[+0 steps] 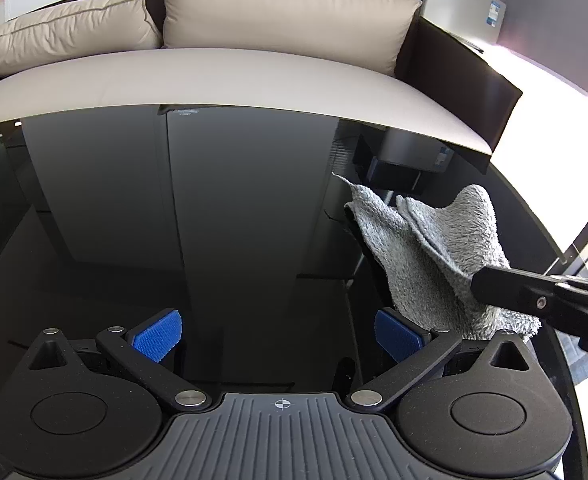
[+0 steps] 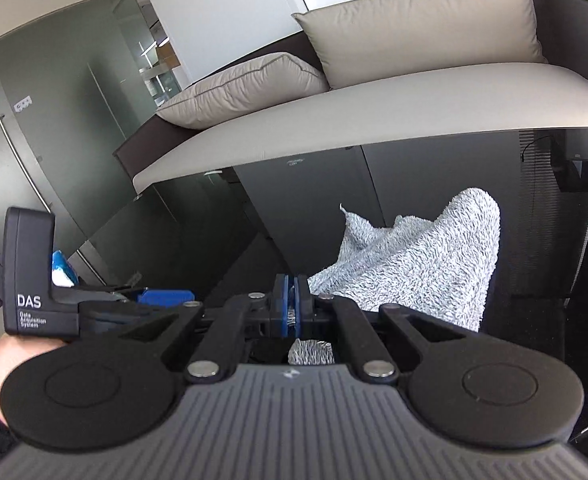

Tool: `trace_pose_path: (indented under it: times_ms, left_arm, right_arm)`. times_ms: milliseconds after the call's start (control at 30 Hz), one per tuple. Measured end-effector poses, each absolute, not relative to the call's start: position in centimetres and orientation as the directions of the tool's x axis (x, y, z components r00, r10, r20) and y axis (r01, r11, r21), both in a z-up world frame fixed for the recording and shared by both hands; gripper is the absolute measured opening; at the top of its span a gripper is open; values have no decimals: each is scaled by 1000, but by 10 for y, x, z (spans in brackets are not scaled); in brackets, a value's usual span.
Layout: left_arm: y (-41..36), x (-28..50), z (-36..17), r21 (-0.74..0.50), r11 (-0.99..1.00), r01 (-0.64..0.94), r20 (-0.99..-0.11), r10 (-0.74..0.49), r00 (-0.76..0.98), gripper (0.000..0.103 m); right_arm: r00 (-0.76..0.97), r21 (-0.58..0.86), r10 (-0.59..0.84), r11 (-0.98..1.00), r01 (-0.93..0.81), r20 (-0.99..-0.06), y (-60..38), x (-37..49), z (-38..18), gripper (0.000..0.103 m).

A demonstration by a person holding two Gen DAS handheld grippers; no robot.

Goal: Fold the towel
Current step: 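Carry the lifted towel corner over the towel with the right gripper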

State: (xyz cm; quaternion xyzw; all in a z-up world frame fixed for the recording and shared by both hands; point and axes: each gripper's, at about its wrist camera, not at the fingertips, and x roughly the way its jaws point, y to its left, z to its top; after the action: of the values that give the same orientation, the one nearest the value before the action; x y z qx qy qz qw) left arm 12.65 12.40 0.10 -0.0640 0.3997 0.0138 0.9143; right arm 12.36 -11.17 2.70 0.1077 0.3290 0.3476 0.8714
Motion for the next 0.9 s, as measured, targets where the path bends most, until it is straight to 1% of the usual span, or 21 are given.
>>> trace_pose_path:
  times_ms: [367, 900]
  left_arm:
    - [124, 128, -1, -100, 992, -77, -740, -23, 672, 102]
    - [122, 137, 2, -106, 990, -91, -742, -18, 670, 102]
  right_arm:
    - [490, 414, 674, 732, -541, -553, -103, 121, 10, 3]
    - [436, 404, 674, 721, -562, -597, -104, 116, -6, 3]
